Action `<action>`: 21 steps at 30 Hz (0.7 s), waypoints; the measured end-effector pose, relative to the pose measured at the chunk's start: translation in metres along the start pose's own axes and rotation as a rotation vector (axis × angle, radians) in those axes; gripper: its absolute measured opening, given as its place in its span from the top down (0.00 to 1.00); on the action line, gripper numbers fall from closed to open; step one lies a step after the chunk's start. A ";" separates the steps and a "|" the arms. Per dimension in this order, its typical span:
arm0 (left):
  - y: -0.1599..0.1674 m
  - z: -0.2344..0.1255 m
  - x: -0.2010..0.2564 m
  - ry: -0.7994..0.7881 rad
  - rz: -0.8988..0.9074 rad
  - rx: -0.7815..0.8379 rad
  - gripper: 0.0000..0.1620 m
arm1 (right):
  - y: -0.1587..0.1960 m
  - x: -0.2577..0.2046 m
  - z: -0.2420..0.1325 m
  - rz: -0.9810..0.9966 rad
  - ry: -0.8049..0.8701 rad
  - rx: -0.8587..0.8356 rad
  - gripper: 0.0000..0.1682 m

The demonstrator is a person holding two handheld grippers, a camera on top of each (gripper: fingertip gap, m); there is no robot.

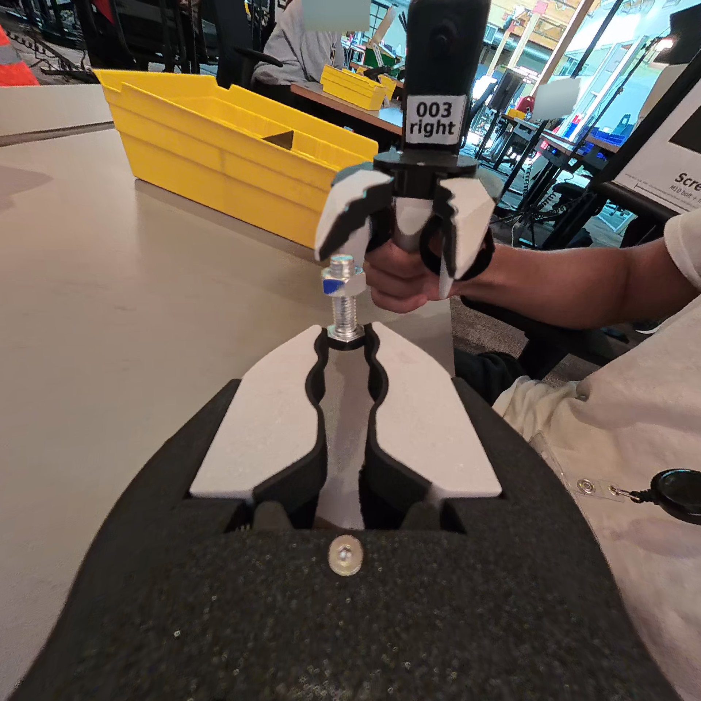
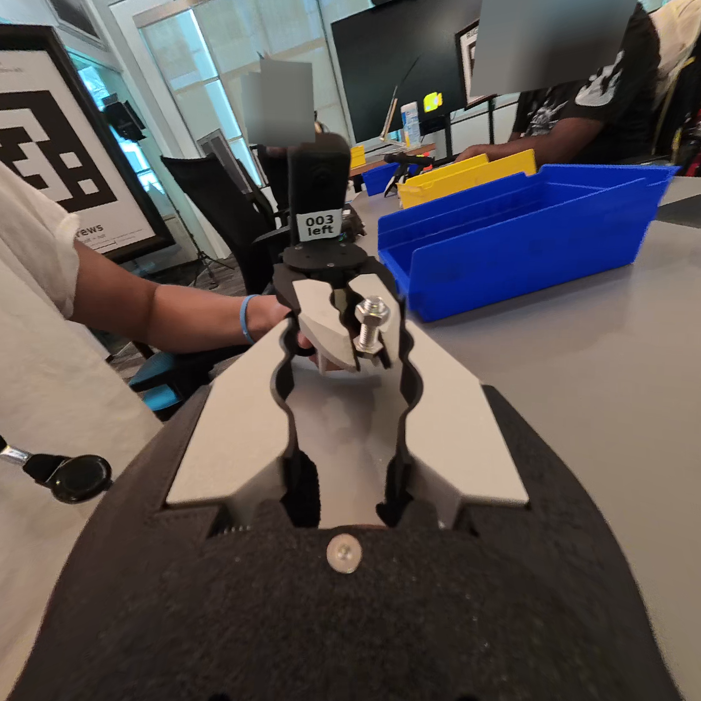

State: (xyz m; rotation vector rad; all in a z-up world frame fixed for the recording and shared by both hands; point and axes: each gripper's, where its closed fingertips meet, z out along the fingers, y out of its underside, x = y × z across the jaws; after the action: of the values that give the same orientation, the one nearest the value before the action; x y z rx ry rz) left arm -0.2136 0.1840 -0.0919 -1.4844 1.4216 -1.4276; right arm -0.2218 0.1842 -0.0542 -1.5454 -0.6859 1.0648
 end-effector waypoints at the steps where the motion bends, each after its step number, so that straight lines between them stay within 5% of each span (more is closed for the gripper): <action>1: 0.001 0.002 0.001 0.006 0.002 -0.006 0.89 | 0.003 -0.006 0.007 0.005 -0.029 -0.011 0.68; 4: 0.005 0.009 0.008 0.024 0.021 -0.030 0.89 | 0.004 -0.016 0.027 0.035 -0.067 -0.007 0.55; 14: -0.001 -0.002 -0.001 0.001 -0.007 0.008 0.89 | 0.000 -0.004 0.006 0.012 -0.014 0.009 0.66; 21: 0.005 0.009 0.009 0.022 0.030 -0.034 0.89 | 0.008 -0.015 0.036 0.038 -0.075 -0.016 0.56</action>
State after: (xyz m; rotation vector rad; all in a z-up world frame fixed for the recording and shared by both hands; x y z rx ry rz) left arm -0.2074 0.1724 -0.0962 -1.4667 1.4820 -1.4121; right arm -0.2616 0.1849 -0.0587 -1.5441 -0.7200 1.1527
